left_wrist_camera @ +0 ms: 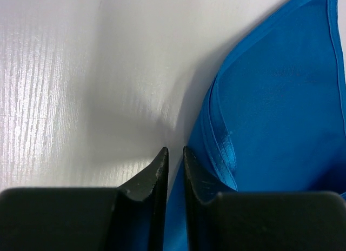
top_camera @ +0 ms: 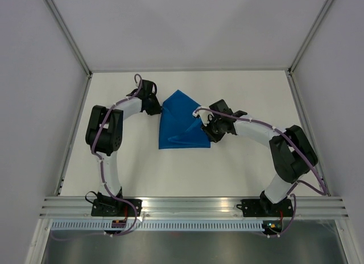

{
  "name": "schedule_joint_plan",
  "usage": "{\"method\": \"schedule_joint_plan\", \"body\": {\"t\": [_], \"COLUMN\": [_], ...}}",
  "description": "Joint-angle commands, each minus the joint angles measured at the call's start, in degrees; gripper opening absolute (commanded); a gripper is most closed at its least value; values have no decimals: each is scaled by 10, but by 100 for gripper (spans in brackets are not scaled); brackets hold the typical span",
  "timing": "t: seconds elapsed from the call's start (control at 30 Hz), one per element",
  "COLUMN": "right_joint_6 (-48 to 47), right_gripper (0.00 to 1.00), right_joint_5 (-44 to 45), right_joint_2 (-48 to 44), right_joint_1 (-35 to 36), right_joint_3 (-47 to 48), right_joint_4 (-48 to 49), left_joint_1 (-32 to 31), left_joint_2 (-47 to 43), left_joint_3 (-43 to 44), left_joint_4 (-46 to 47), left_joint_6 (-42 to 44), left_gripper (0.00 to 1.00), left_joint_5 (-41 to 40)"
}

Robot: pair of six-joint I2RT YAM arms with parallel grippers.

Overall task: Fold the napkin, place the utensils inside, and roll it up
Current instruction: Fold the napkin

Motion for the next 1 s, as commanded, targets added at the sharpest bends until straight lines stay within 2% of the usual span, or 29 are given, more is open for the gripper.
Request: {"method": "schedule_joint_plan", "body": {"t": [0.0,0.1,0.23,0.4,0.47,0.6,0.73,0.83,0.97], "right_joint_6": [8,-2,-23,-89,-118,-149,-170,-176,-166], "right_gripper": [24,25,25,29,42,55,59,61,61], "right_joint_5": [18,24,25,-6,-33,-70,-84,-60,-47], "right_joint_2": [-49,-80,-121,-147,-145,-112,-76,-56,-35], "right_joint_1": [3,3,2,3,2,3,23,52,97], "right_joint_3": [17,16,6,14,0,-1,20,24,26], "right_joint_4": [-20,-24,-10,-10,-5,17,32,51,60], "left_joint_1": [1,19,64,74,66,39,33,25,23], "left_joint_2": [0,-21,-105,-200,-243,-340,-457,-563,-647], "left_joint_3": [25,24,-8,-44,-58,-131,-234,-278,-284], "left_joint_4": [-18,-14,-1,22,25,50,44,14,-35], "left_joint_6": [34,36,43,56,58,50,57,67,75], "left_gripper": [24,33,47,49,49,50,53,56,59], "left_joint_5": [5,9,6,-9,-10,-12,-6,7,-1]}}
